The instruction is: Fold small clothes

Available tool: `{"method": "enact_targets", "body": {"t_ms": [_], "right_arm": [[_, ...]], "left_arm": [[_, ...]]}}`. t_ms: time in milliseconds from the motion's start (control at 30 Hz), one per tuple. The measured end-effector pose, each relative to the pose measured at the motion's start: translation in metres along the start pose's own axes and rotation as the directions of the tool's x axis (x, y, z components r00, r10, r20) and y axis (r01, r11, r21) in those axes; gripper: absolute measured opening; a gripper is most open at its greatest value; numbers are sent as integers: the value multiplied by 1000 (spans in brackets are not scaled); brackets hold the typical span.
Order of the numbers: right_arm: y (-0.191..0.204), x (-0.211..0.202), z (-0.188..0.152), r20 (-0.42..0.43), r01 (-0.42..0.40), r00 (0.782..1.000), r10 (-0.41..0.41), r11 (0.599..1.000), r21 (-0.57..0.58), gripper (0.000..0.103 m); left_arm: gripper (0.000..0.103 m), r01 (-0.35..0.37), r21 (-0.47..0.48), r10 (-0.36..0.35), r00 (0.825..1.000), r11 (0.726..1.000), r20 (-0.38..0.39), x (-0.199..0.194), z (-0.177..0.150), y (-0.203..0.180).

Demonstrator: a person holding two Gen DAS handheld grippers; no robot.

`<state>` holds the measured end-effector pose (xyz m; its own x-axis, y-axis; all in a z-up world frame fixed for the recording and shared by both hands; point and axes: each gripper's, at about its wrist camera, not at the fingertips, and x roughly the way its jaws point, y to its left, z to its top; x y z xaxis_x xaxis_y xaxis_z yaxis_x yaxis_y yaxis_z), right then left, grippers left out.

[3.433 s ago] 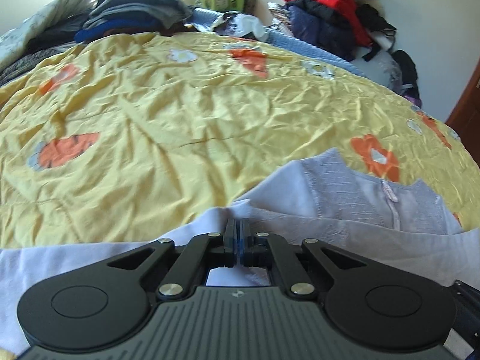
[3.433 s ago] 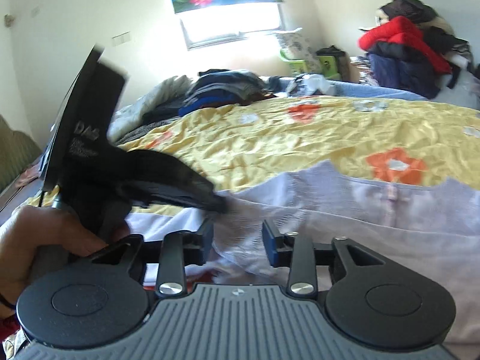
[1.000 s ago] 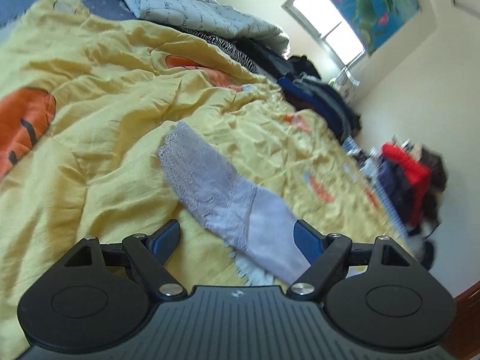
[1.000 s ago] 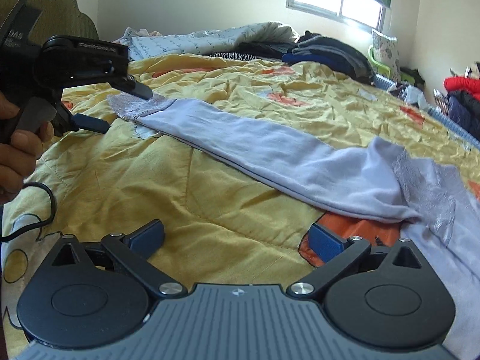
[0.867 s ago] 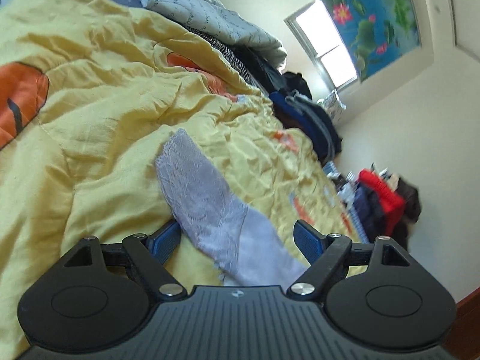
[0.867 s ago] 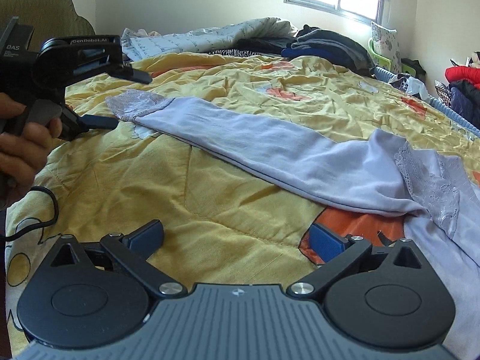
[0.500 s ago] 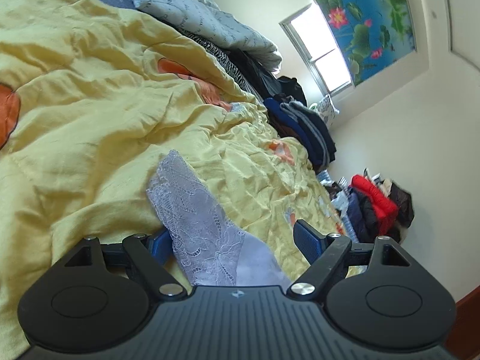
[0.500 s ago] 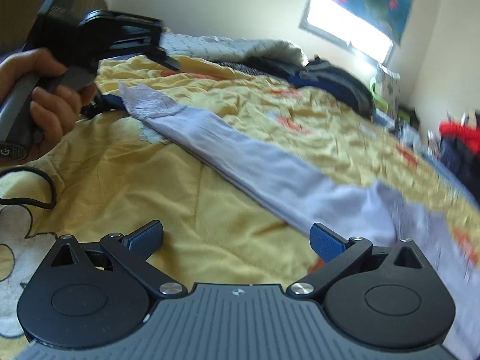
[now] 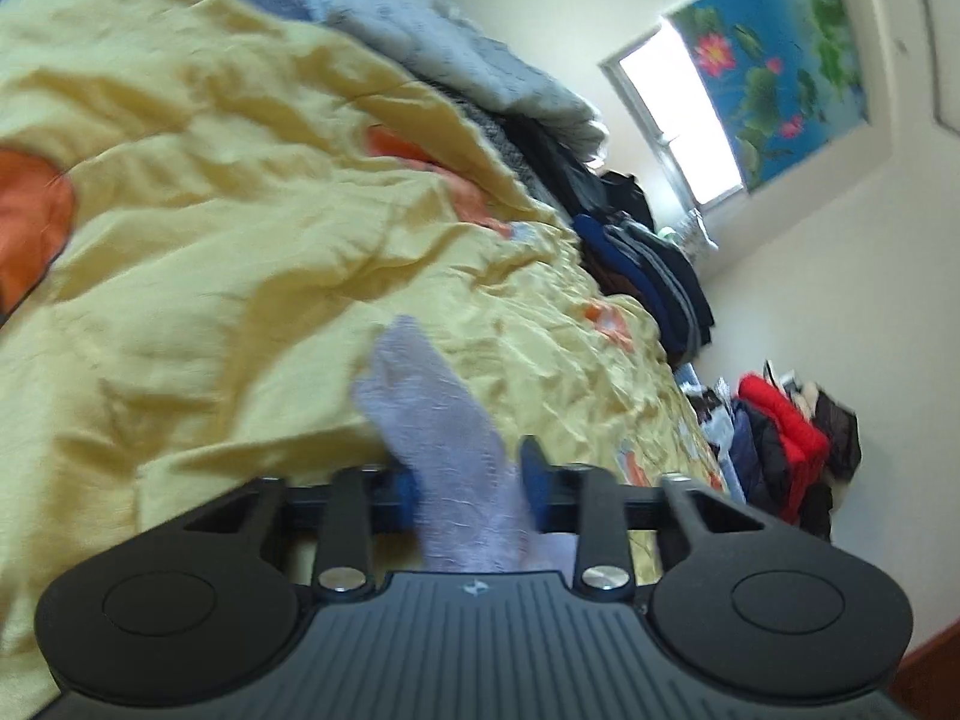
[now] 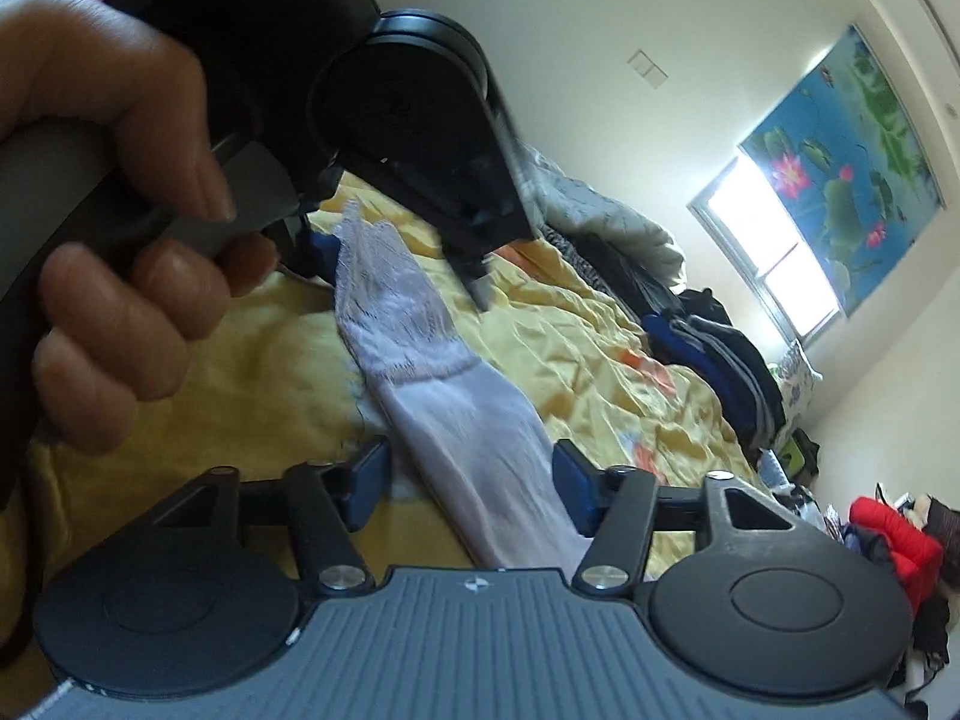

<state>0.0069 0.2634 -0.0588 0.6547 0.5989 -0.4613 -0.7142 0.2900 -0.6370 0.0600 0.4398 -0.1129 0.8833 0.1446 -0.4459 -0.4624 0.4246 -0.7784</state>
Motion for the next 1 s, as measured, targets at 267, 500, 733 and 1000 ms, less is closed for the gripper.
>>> {"method": "enact_targets", "body": {"t_ms": [267,500,733,1000], "right_arm": [[13,10,4,23,-30,999,33,995,-99,15],[-2,-9,-2,42,-69,997,68,997,22,7],[-55,-46,-18,105,-143,988,114,934,326,6],[-99,-71,-52,169,-199,978,124,804,561,6]], "left_arm": [[3,-23,63,25,999,998,-23,0,0,-5],[3,-41,316,29,999,948,42,-23,-12,-57],[3,-17,499,-28,996,866,82,-49,-33,-118],[3,13,573,-82,992,820,96,-59,-57,-162]]}}
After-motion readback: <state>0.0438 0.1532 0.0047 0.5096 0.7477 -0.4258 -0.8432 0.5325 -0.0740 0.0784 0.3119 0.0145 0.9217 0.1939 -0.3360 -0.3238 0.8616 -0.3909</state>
